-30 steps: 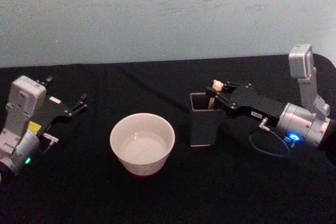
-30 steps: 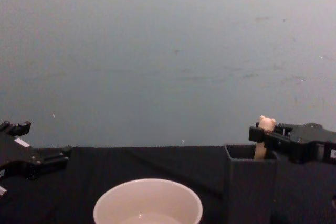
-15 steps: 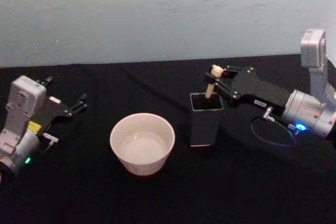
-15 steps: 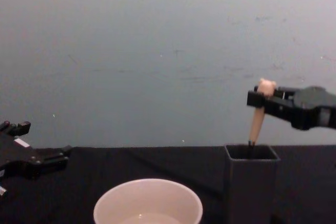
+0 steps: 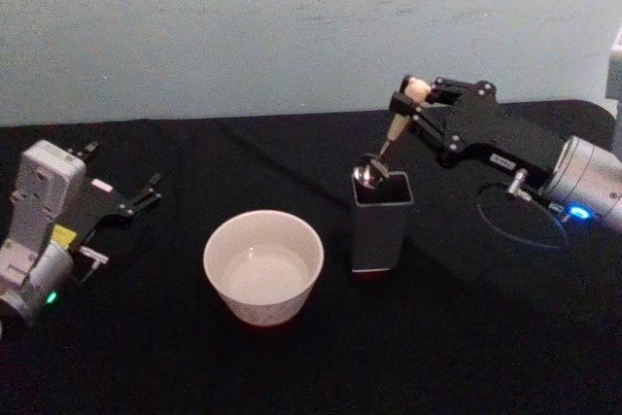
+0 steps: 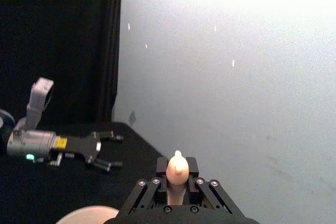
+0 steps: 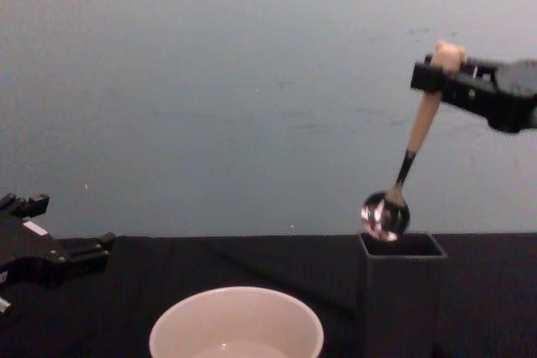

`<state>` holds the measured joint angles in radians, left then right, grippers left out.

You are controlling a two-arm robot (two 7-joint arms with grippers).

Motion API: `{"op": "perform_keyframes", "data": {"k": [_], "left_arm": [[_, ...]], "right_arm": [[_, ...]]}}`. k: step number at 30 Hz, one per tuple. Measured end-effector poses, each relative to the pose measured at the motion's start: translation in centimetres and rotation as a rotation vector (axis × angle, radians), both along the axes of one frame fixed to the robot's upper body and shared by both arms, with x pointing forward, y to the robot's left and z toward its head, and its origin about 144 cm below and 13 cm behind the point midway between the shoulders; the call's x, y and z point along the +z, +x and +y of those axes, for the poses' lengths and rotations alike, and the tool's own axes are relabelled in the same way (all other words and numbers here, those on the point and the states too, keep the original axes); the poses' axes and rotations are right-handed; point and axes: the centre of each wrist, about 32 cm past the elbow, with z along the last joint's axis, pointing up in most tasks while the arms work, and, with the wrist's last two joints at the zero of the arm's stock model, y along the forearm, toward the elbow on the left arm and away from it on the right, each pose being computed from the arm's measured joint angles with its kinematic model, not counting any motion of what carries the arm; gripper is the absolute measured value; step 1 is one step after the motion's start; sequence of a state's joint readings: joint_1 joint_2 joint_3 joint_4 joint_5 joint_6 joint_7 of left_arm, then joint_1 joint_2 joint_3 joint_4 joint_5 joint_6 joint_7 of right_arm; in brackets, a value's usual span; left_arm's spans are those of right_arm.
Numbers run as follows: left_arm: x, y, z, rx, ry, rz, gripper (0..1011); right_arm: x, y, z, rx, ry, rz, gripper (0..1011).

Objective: Pick up the stirring spoon with one hand, stir inside the cup, then place it back in its original position.

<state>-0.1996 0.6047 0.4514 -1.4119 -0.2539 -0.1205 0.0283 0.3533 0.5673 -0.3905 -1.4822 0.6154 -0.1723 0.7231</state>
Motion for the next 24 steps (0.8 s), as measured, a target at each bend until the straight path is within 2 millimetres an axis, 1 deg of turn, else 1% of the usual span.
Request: {"op": "perform_keyframes", "data": {"k": [4, 10, 18, 24], "left_arm": [[0.0, 0.0, 0.0, 0.0, 0.0, 0.0, 1001], [0.0, 0.0, 0.0, 0.0, 0.0, 0.0, 1001], [0.0, 0.0, 0.0, 0.0, 0.0, 0.0, 1001], [0.0, 0.0, 0.0, 0.0, 0.0, 0.0, 1001]], "right_arm": [[0.5, 0.0, 0.3, 0.018, 0.018, -0.028, 209], [0.5, 0.7, 1.8, 0.077, 0.025, -0.044, 209], [-0.7, 2.3, 5.0, 0.204, -0.002, -0.045, 209], [-1.8, 2.9, 6.9, 0.258, -0.044, -0.037, 209]]}}
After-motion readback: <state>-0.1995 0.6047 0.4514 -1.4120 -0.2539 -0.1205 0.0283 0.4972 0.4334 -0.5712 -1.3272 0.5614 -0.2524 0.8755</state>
